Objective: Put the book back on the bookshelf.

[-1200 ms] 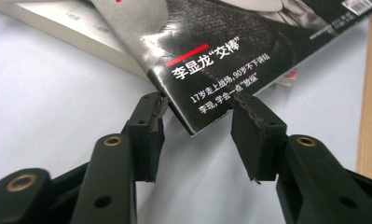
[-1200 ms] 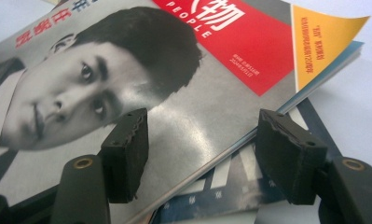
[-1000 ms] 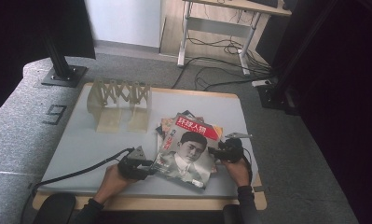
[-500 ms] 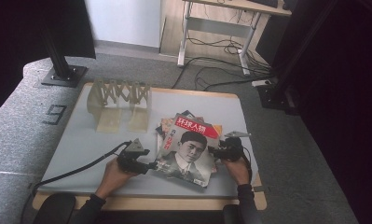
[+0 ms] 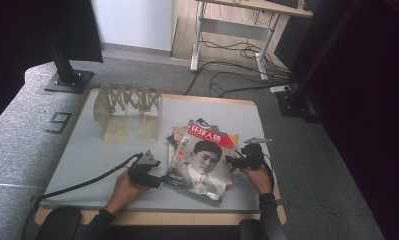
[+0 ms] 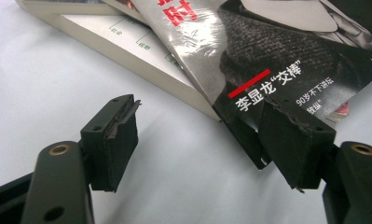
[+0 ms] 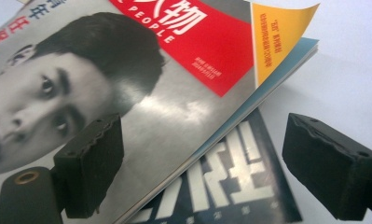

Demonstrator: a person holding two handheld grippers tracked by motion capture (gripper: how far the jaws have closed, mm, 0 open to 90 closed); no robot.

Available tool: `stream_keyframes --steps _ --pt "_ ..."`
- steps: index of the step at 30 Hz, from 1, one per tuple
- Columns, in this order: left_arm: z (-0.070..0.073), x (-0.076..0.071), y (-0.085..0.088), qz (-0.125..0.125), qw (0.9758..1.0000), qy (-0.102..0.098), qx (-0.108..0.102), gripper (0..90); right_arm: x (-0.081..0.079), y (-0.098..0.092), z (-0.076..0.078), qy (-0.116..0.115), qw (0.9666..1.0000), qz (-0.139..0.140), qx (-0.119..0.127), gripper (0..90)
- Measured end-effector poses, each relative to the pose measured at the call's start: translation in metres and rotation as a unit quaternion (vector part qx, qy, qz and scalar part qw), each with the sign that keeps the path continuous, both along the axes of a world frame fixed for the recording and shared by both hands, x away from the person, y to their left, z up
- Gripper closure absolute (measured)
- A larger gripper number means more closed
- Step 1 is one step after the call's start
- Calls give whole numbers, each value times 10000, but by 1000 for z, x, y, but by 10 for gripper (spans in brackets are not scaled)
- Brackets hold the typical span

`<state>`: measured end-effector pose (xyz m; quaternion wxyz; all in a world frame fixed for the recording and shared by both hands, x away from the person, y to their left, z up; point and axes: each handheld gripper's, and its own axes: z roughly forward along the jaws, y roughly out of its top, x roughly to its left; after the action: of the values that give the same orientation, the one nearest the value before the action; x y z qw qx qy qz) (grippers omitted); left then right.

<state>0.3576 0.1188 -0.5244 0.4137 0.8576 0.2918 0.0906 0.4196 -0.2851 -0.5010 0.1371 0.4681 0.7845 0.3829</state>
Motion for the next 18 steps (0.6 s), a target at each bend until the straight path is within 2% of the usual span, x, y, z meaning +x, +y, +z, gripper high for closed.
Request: stream_keyframes --steps 4,8,18 --pt "0 -2 -1 16 10000 -53 12 288 11 -1 -3 124 9999 5 0 104" --pt "0 -2 -1 33 10000 -64 -3 289 25 -5 -6 314 9993 41 187 80" --pt "0 -3 -1 -11 10000 -74 -5 308 48 -8 -12 581 9967 116 561 77"
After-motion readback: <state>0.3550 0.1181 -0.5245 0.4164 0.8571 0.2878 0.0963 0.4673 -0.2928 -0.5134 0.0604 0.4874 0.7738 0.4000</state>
